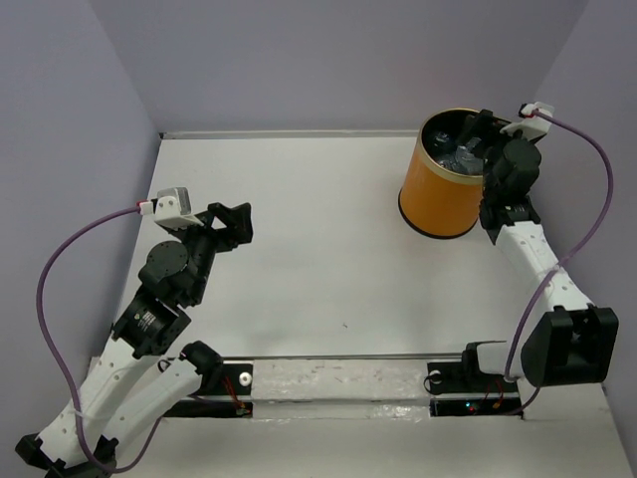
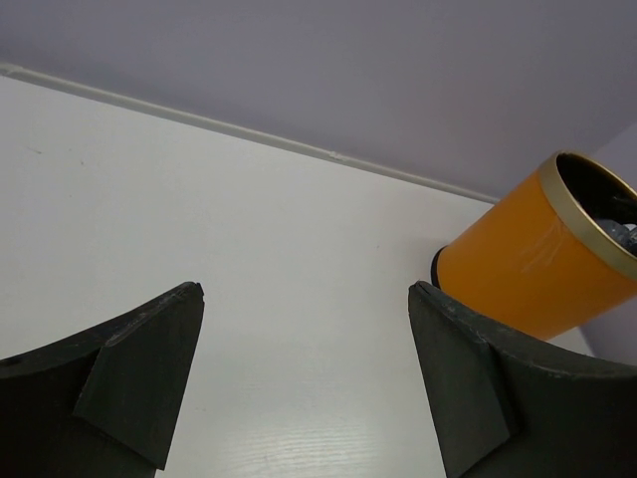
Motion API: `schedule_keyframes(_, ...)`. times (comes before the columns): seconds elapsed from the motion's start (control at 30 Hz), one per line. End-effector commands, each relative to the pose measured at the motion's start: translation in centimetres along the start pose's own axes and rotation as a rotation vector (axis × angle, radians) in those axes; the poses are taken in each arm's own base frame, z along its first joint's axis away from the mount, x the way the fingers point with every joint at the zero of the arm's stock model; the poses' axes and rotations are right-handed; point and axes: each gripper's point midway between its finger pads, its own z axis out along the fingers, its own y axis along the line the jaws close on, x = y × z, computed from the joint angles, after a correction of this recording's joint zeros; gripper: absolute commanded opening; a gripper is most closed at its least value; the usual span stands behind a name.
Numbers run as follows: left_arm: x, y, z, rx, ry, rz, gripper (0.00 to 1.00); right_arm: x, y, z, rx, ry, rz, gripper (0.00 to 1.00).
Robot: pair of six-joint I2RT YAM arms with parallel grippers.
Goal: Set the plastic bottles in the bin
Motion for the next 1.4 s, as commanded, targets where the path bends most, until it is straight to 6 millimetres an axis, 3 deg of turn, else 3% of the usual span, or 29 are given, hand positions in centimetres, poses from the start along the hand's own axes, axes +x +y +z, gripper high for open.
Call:
schedule_keyframes(0.0,-1.1,-0.5,0.1,0.025,-0.044,-0.018,0.93,-4.2,1.0,-1.0,-0.005,0.019,0.024,0.93)
schedule_keyframes(0.07,-1.0,-0.5,0.1,0.024,-0.041,-0.016,0.93,-4.0,0.9,-1.4,0.0,0.066,0.009,0.93)
schedule_keyframes(0.13,-0.9,-0.5,0.2,0.025,-0.036,-0.014,0.93,-5.3,1.3,-1.7,-0.013,0.065,0.012,0.91)
schedule_keyframes(0.23,-1.1,-0.4,0.1,0.022,-0.043,-0.016,0.94,-6.0,2.8,-2.9,-0.088,0.122,0.023,0.83)
schedule_keyframes(0.3,-1.1,-0.3,0.1,0.022,-0.043,-0.016,0.94,-4.7,3.2,-3.5,-0.116,0.192,0.026,0.72)
schedule_keyframes(0.33,-1.2,-0.4,0.0,0.023,-0.046,-0.016,0.94,-3.9,3.6,-3.9,-0.137,0.229,0.046,0.52)
schedule_keyframes(0.37,-1.1,-0.3,0.0,0.022,-0.044,-0.017,0.94,-2.7,3.3,-4.2,-0.126,0.265,0.054,0.46)
schedule_keyframes(0.47,-1.2,-0.1,0.0,0.014,-0.049,-0.018,0.94,0.3,2.4,-6.0,-0.108,0.322,0.079,0.33)
schedule_keyframes(0.53,-1.0,-0.2,0.1,0.014,-0.045,-0.015,0.94,1.1,1.3,-6.2,-0.057,0.326,0.079,0.22)
schedule_keyframes(0.6,-0.8,-0.3,0.3,0.017,-0.036,-0.012,0.94,2.1,1.1,-6.0,-0.044,0.352,0.078,0.2)
schedule_keyframes(0.73,-0.8,-0.2,0.5,0.008,-0.032,-0.01,0.94,3.6,2.8,-4.5,-0.091,0.403,0.135,0.13)
schedule_keyframes(0.8,-0.7,0.1,0.5,-0.001,-0.035,-0.008,0.94,2.9,4.5,-2.9,-0.155,0.387,0.164,0.13)
schedule_keyframes(0.83,-0.8,0.1,0.5,-0.003,-0.037,-0.01,0.94,4.7,4.7,-1.6,-0.149,0.428,0.166,0.14)
schedule_keyframes(0.93,-0.7,0.3,0.5,-0.011,-0.036,-0.008,0.94,5.1,7.1,0.0,-0.253,0.456,0.174,0.16)
schedule_keyframes(0.97,-0.8,0.3,0.6,-0.013,-0.037,-0.007,0.94,4.9,7.9,1.2,-0.278,0.458,0.176,0.18)
schedule_keyframes(1.03,-0.6,0.3,0.6,-0.014,-0.031,-0.002,0.94,4.7,8.6,1.7,-0.306,0.467,0.18,0.22)
schedule_keyframes(1.07,-0.5,0.3,0.7,-0.013,-0.03,0.0,0.94,3.7,9.2,2.2,-0.322,0.453,0.183,0.3)
schedule_keyframes(1.13,-0.6,0.2,0.7,-0.011,-0.03,0.001,0.94,2.7,9.5,1.9,-0.337,0.447,0.188,0.45)
schedule_keyframes(1.17,-0.6,0.3,0.6,-0.012,-0.031,0.001,0.95,2.2,9.7,1.6,-0.351,0.444,0.188,0.61)
schedule_keyframes(1.2,-0.7,0.3,0.5,-0.009,-0.035,0.001,0.95,0.2,10.0,0.7,-0.369,0.41,0.191,0.73)
schedule_keyframes(1.27,-0.8,0.3,0.5,-0.007,-0.04,0.002,0.95,-1.4,10.4,-0.7,-0.405,0.384,0.191,0.81)
schedule_keyframes(1.3,-0.9,0.2,0.4,0.0,-0.043,0.0,0.96,-3.9,10.6,-2.1,-0.429,0.336,0.191,0.85)
schedule_keyframes(1.37,-1.0,-0.3,0.2,0.03,-0.047,-0.003,0.99,-6.1,10.9,-4.1,-0.466,0.297,0.199,0.89)
